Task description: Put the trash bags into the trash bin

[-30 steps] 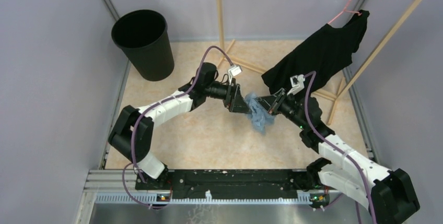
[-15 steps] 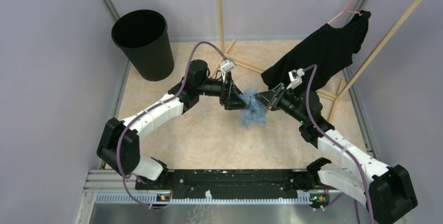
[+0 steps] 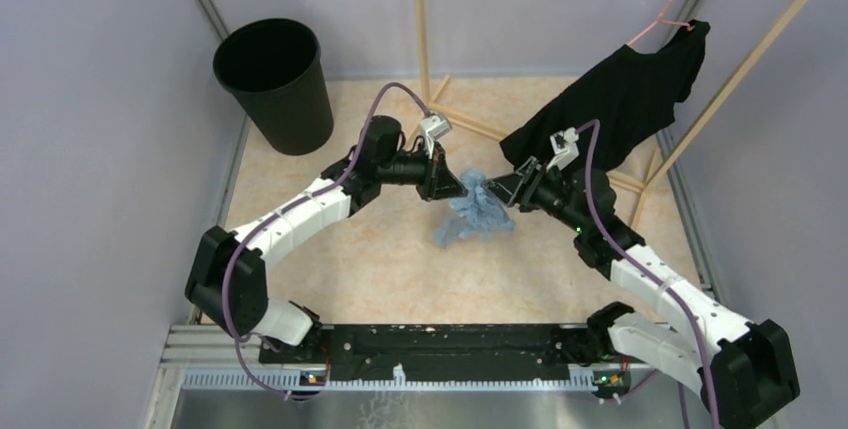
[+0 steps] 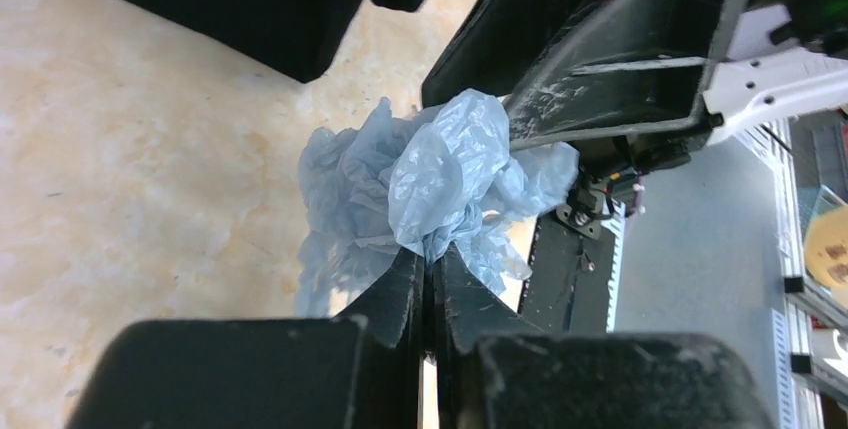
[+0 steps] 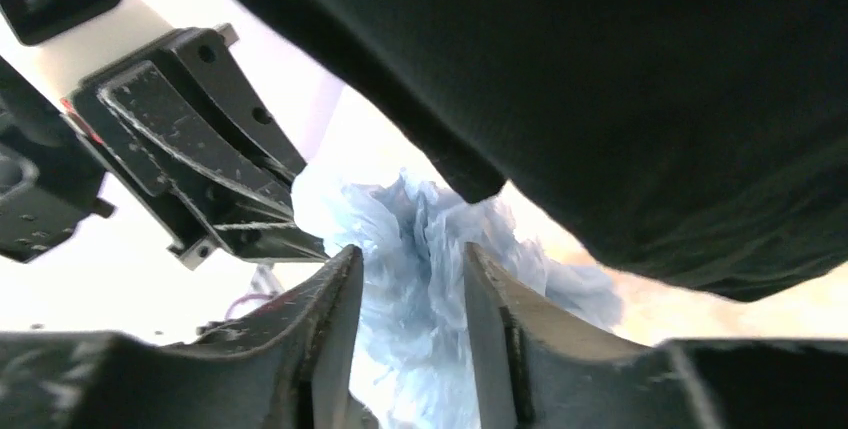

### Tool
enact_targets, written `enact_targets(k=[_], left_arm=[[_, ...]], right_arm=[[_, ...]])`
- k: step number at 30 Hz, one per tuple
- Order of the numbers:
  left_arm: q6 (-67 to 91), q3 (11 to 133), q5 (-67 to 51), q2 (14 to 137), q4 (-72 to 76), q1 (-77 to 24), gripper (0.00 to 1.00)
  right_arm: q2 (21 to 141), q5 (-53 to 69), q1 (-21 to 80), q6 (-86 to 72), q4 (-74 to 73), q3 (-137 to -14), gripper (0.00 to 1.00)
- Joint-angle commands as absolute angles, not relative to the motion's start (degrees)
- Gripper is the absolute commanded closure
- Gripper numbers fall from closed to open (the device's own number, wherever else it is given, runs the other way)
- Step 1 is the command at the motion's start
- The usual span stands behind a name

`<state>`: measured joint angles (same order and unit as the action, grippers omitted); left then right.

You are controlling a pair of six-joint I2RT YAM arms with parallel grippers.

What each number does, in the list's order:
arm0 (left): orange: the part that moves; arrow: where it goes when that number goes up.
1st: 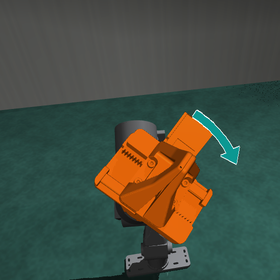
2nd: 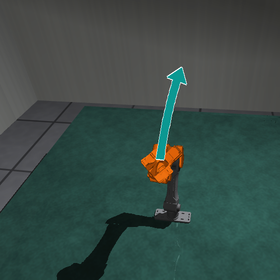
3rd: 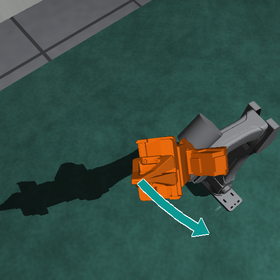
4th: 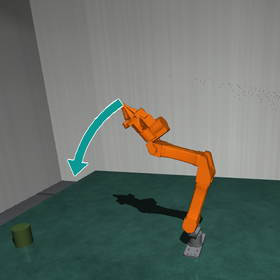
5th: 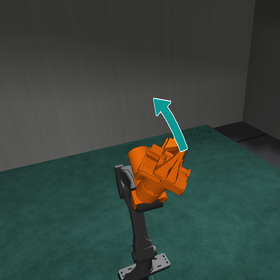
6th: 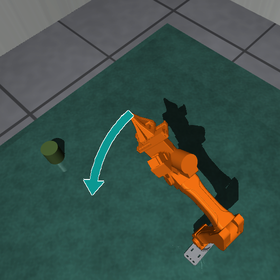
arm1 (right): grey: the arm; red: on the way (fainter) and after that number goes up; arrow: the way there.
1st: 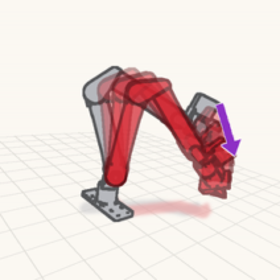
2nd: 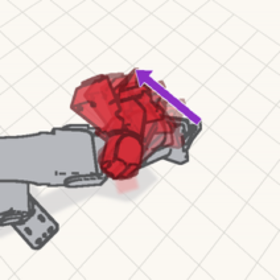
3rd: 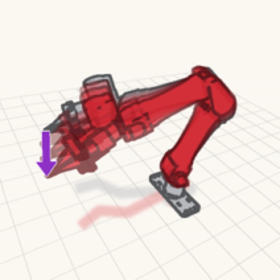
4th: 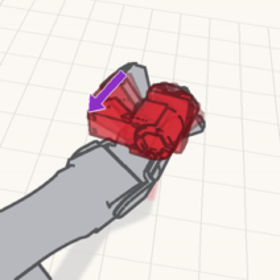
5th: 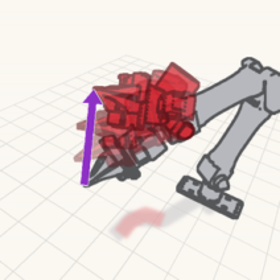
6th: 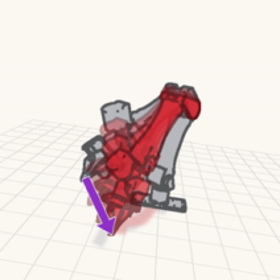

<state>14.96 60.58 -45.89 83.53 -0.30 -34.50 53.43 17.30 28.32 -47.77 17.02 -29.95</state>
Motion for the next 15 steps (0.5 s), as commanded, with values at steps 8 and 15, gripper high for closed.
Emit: enact_targets(k=[8, 15], left_arm=[[15.68, 60.56, -23.34, 76.35, -3.21, -31.51, 1.00], [14.92, 57.70, -28.22, 72.99, 2.17, -31.42, 1.00]], right_arm=[[52.69, 18.22, 29.65, -26.44, -2.89, -40.52, 0.16], [52.08, 14.64, 30.25, -27.80, -0.44, -36.69, 0.20]])
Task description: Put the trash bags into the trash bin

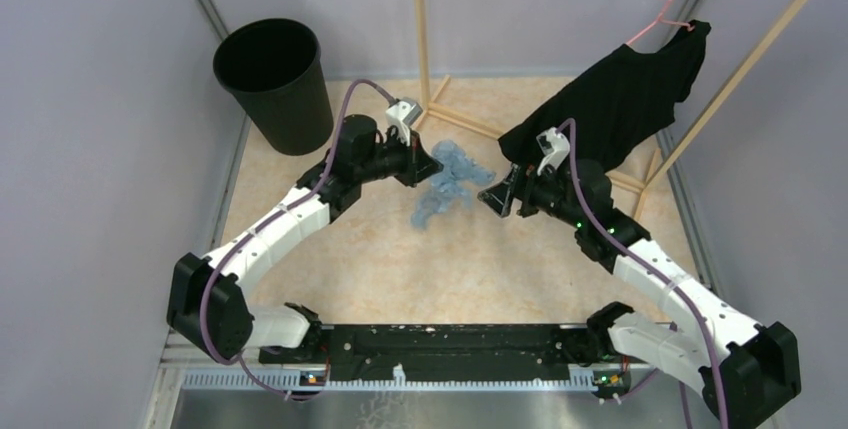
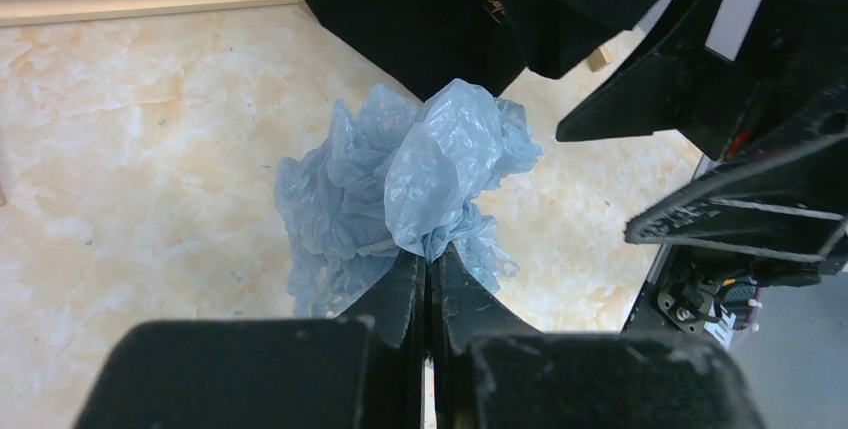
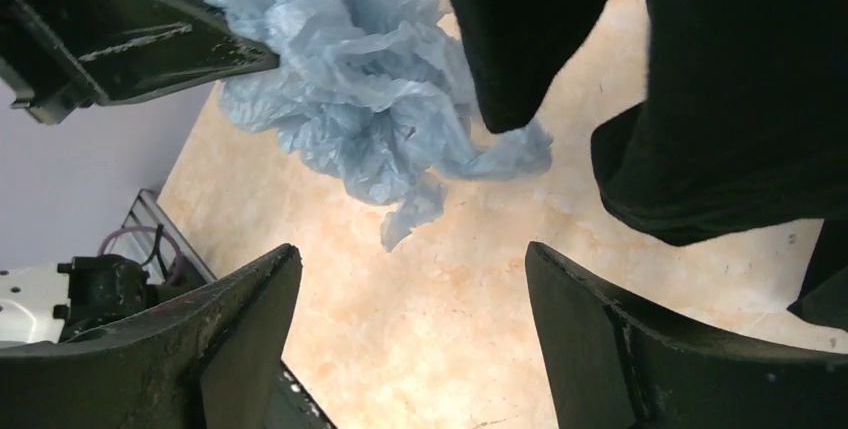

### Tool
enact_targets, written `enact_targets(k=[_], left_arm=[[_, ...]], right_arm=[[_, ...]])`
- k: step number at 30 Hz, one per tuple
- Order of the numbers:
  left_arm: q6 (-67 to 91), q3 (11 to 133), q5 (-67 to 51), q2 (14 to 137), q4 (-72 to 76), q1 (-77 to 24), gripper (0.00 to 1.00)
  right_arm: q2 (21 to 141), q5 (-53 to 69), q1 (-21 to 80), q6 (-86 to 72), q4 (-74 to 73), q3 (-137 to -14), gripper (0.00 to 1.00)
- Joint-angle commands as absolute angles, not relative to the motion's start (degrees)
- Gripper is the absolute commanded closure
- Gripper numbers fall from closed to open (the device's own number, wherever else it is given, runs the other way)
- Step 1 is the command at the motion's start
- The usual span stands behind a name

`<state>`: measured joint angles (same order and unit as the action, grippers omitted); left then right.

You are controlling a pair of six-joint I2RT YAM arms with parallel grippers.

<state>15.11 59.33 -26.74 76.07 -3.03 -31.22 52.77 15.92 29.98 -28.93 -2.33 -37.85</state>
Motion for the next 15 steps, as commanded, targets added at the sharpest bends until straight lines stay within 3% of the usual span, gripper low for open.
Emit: enact_targets(k=[1, 9, 12, 15], left_arm=[[14.75, 57.54, -29.21, 72.76, 2.64, -31.44, 1.00], [14.50, 56.62, -35.38, 72.12, 5.45, -32.23, 1.00], [14.43, 56.67, -37.09, 72.37, 5.79, -32.60, 1.00], [14.41, 57.01, -38.66, 72.76, 5.77, -32.73, 1.00]], right_arm=[[52.38, 15.20, 30.14, -28.23, 0.82, -36.27, 0.24], [54.23, 20.72, 25.91, -35.74, 12.22, -33.04, 0.19], [54.69, 21.89, 25.93, -36.47, 14.96, -32.41, 0.24], [54.32, 21.29, 25.92, -37.32, 17.09, -31.44, 0.38]])
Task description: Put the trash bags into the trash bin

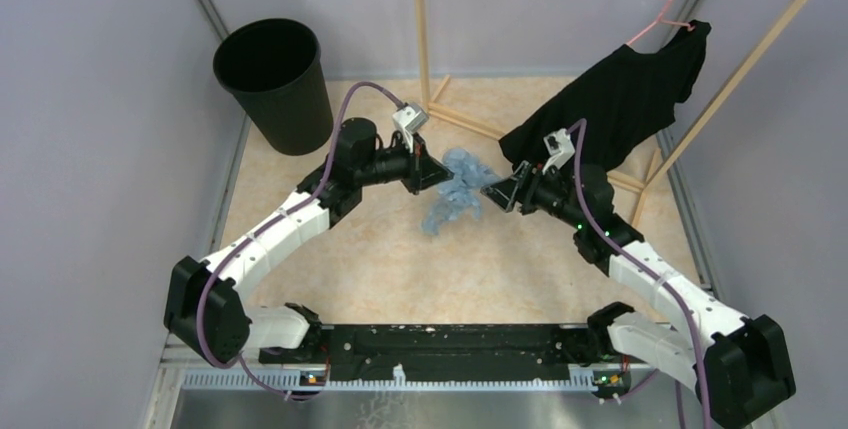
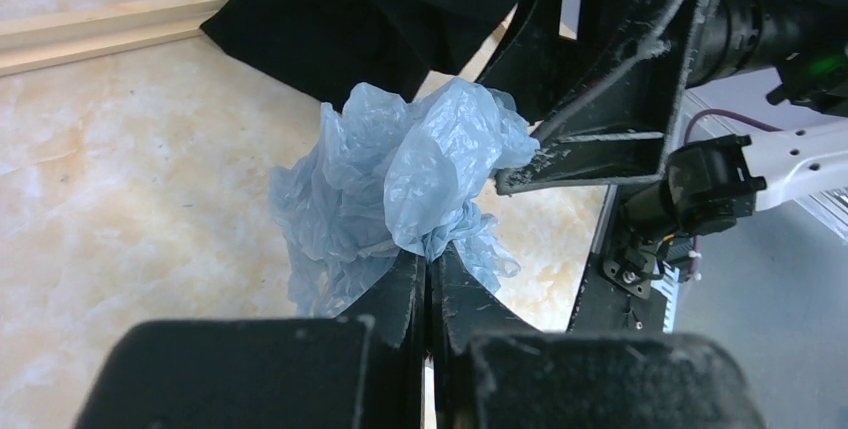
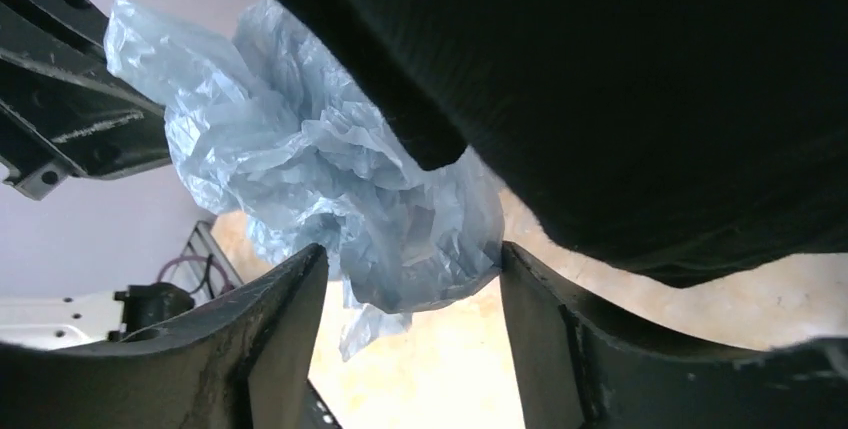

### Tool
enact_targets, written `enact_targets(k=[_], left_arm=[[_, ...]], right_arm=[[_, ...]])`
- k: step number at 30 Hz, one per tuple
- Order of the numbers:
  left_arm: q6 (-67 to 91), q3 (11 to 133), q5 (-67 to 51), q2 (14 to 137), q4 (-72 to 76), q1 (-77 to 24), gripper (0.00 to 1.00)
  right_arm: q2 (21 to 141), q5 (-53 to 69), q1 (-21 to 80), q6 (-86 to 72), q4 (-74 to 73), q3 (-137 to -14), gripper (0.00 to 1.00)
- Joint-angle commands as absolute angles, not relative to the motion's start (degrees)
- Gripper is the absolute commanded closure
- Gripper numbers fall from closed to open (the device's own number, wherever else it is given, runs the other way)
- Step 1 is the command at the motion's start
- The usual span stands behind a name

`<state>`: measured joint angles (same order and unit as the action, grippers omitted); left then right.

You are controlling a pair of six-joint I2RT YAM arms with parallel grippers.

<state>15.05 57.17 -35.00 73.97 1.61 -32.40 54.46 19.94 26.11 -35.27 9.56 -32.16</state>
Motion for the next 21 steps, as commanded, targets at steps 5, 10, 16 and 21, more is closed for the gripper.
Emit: enact_targets(k=[5, 10, 16, 21], left_arm=[[13.82, 57.22, -32.17, 71.72, 3.87, -32.72, 1.00], [12.96, 56.63, -18.49, 68.48, 1.56, -32.68, 1.00], [13.68, 53.88, -1.14, 63.57, 1.98, -32.69, 1.00], [13.05, 52.05, -0.38, 61.65, 4.22, -32.69, 1.00]], right_arm=[[53.11, 18.01, 25.93, -37.04, 14.56, -30.05, 0.79], [48.05, 9.17, 25.82, -34.06, 5.67, -27.42, 0.97], [42.60, -4.34, 25.75, -28.27, -6.79, -27.47, 1.00], [40.89, -2.70, 25.75, -24.17, -9.65, -29.35, 1.00]])
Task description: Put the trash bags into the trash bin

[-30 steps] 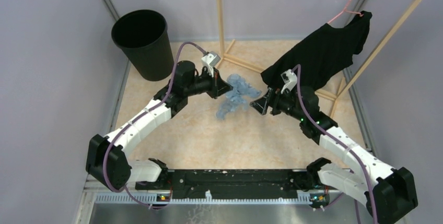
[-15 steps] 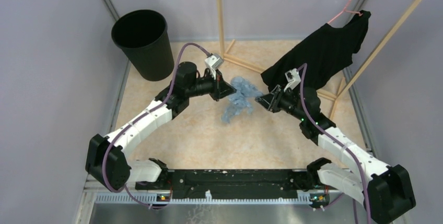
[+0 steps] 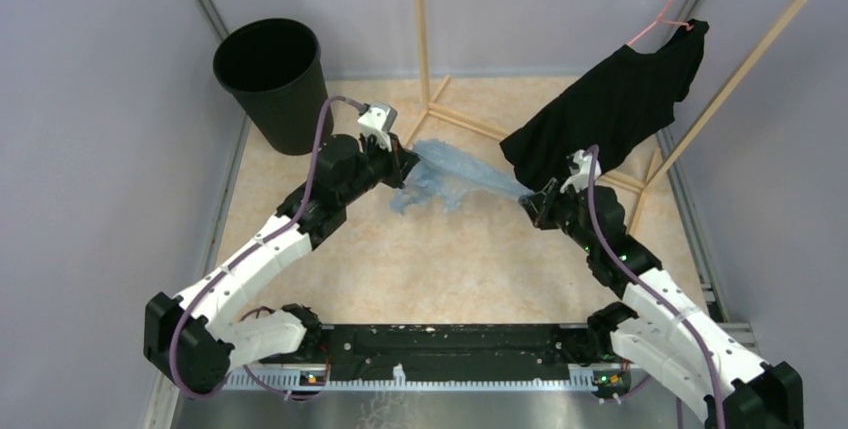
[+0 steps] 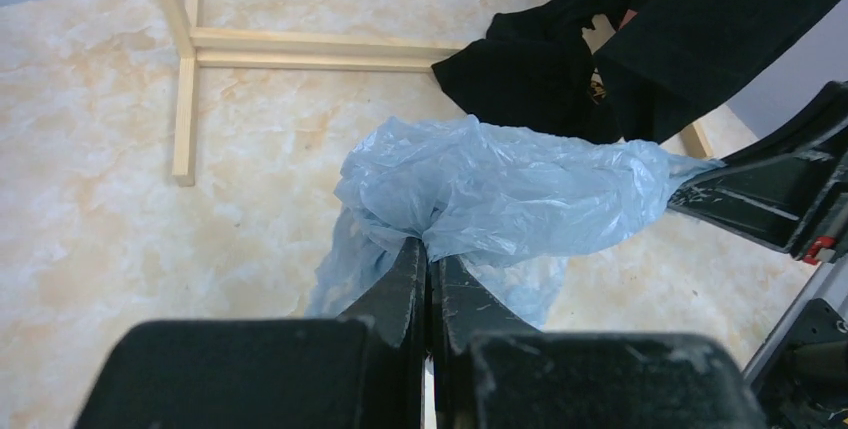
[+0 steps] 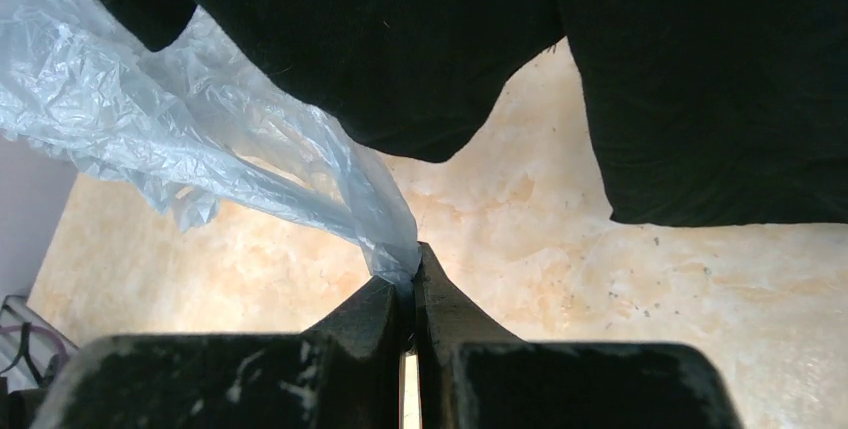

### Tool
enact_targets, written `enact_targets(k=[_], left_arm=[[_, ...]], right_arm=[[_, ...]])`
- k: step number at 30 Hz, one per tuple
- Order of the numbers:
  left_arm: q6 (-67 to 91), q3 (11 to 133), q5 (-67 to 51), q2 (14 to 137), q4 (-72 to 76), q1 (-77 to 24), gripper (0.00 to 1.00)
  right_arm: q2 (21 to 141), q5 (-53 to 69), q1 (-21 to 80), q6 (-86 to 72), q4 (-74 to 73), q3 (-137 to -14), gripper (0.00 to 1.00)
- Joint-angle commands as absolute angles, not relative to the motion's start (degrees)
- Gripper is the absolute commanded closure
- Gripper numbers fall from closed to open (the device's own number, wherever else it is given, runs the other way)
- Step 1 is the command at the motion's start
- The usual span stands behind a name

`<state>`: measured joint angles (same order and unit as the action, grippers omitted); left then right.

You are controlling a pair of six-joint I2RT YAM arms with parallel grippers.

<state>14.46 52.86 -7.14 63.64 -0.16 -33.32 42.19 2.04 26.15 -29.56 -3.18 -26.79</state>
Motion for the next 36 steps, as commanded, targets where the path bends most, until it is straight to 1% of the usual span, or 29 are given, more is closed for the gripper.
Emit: enact_targets(k=[1, 5, 8, 10, 11, 13, 17, 19, 21, 27, 29, 33, 36], left_arm=[[12.74, 52.22, -3.08, 62.12, 4.37, -32.73, 1.00], [12.65, 54.71, -15.28, 66.75, 3.80, -32.78, 1.00], [12.49, 57.84, -22.32, 70.46, 1.12, -32.83, 1.00], [12.47, 58.55, -22.64, 71.22, 0.29, -32.83, 1.00], [12.67, 58.35, -20.90, 70.99, 0.27, -32.79, 1.00], [13.78, 57.52, -12.42, 69.66, 0.26, -32.79, 1.00], [15.76, 56.93, 3.65, 67.43, -3.25, -32.79, 1.00], [16.94, 57.23, 9.91, 67.16, -4.67, -32.81, 1.00], [17.48, 57.84, 13.05, 67.36, -6.09, -32.81, 1.00], [18.05, 57.67, 13.89, 66.55, -5.94, -32.86, 1.00], [18.31, 57.57, 14.71, 66.29, -6.03, -32.80, 1.00], [18.23, 57.17, 12.66, 65.42, -4.80, -32.84, 1.00], [15.87, 56.74, 6.95, 65.09, -2.90, -33.01, 1.00]], right_arm=[[40.87, -1.61, 25.75, -23.32, -9.60, -29.80, 1.00], [41.58, 1.90, 25.74, -18.48, -11.37, -34.20, 1.00], [42.41, -1.92, 25.75, -15.04, -14.90, -37.63, 0.91], [44.10, -5.93, 25.75, -15.50, -17.35, -38.79, 0.90], [45.10, -8.22, 25.75, -15.98, -18.82, -39.29, 0.92], [46.77, -13.47, 25.74, -18.93, -21.68, -39.77, 0.98], [45.07, -11.96, 25.74, -20.66, -19.96, -38.27, 0.99], [44.09, -12.51, 25.75, -21.11, -19.40, -38.05, 0.95], [44.18, -11.70, 25.75, -20.61, -19.05, -38.33, 0.91], [46.33, -4.46, 25.88, -19.54, -17.78, -39.11, 0.77], [46.44, -2.62, 26.41, -19.13, -17.25, -39.11, 0.70], [46.33, 4.94, 31.19, -17.72, -12.78, -38.05, 0.54], [48.18, 8.76, 36.48, -19.13, -7.56, -36.77, 0.46]])
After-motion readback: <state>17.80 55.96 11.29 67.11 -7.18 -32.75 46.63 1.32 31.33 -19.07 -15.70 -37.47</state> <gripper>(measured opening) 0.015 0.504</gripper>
